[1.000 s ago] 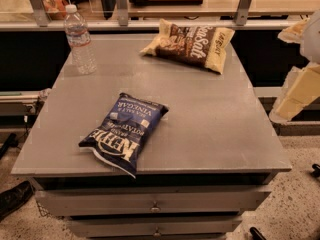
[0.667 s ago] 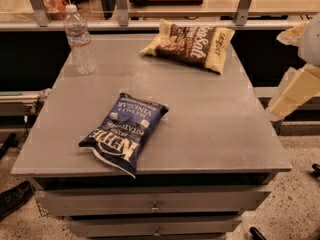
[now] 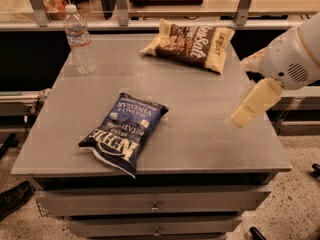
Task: Move blue chip bag near water bottle
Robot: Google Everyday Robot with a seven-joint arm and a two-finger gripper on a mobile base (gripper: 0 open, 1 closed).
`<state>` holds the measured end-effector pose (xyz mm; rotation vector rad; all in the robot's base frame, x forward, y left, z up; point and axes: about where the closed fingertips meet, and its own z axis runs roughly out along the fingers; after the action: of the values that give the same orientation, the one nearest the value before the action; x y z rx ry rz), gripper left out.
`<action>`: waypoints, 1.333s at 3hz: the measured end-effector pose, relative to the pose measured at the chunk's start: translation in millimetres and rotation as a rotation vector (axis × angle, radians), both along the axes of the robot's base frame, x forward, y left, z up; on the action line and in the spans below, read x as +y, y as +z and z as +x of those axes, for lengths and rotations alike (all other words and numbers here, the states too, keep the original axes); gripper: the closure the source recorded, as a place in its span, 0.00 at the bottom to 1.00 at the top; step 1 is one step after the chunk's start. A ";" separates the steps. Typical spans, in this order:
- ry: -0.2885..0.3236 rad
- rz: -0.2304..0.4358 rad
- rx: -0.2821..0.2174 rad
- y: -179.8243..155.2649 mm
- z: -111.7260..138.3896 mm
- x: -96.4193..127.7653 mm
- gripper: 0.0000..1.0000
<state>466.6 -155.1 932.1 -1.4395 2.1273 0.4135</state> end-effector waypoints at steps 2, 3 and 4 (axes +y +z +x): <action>0.096 0.190 0.114 -15.3 -42.9 85.5 0.00; 0.132 0.262 0.088 -24.5 -53.5 129.0 0.00; 0.155 0.309 0.068 -37.2 -55.2 168.8 0.00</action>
Offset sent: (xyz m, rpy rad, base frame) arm -0.0688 0.1412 -0.0298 0.3040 0.1288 0.1489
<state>411.4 13.6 894.9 -1.4279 1.9063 0.8219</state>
